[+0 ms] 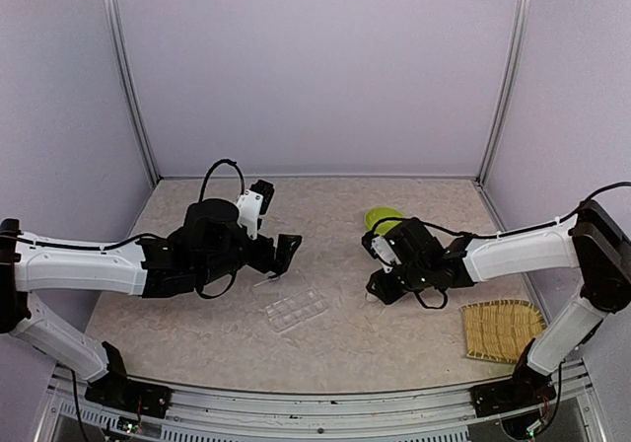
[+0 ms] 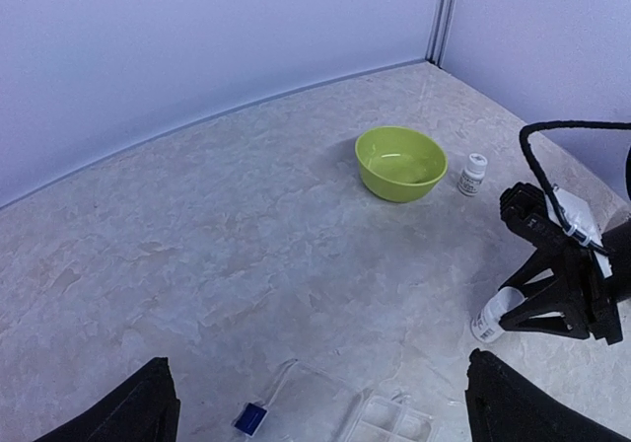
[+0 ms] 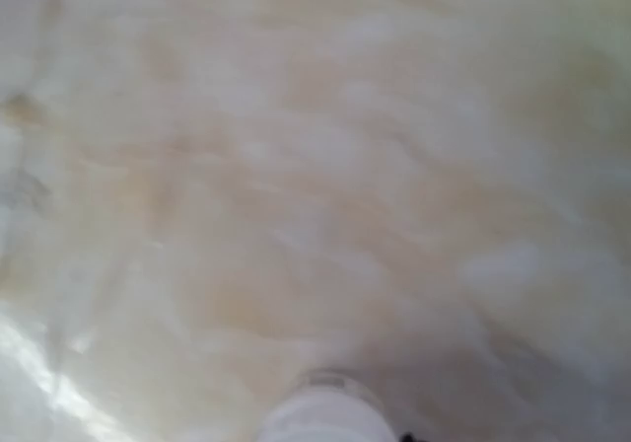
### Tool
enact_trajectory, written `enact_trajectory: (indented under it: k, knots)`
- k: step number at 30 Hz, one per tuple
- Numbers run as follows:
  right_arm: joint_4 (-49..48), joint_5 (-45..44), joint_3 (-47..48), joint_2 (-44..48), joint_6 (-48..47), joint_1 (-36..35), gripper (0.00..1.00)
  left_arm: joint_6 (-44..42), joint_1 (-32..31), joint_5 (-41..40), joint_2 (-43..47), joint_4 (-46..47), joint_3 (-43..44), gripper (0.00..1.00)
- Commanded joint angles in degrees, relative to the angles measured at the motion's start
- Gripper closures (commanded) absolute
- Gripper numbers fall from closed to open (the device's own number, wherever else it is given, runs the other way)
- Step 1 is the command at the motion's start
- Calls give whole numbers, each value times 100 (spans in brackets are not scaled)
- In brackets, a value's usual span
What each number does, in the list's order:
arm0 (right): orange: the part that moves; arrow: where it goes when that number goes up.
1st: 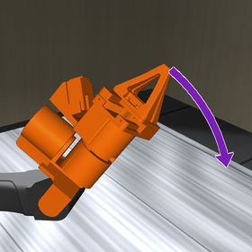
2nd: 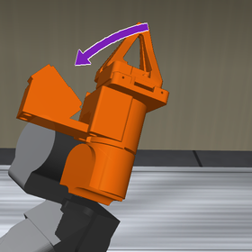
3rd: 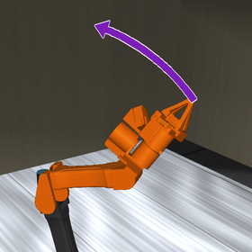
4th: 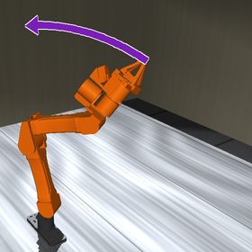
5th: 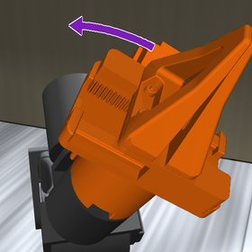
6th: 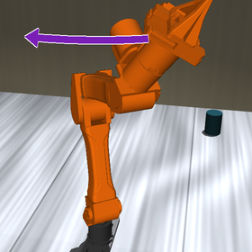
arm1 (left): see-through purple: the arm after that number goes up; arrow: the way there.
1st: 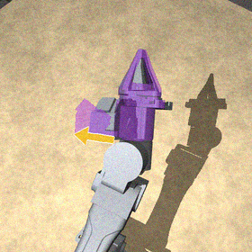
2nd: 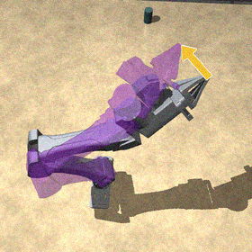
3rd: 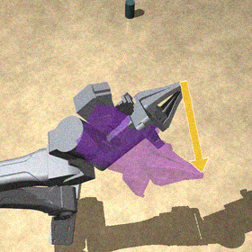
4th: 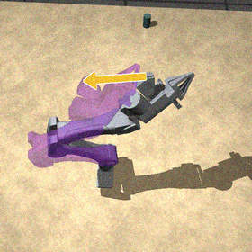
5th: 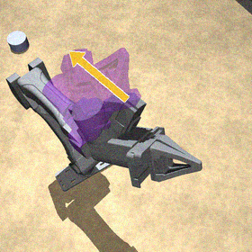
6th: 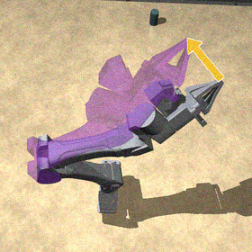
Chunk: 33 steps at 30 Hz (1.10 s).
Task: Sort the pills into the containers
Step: Place the pill bottle at the center of the board.
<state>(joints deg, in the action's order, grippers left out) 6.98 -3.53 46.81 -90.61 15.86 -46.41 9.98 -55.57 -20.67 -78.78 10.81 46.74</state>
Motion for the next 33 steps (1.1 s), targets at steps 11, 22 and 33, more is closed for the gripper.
enact_trajectory:
  k: [11, 22, 33]
  knots:
    - [323, -367, 442, -376, 24, -376, 48, 24, 29, 384, -58, 357, -138, 1]
    - [523, -385, 472, 257, -37, -374, 19, 57, 20, 502, -187, 402, -72, 1]
    - [360, -239, 144, 1210, -51, -143, 0, 77, -82, 645, -380, 423, 77, 1]
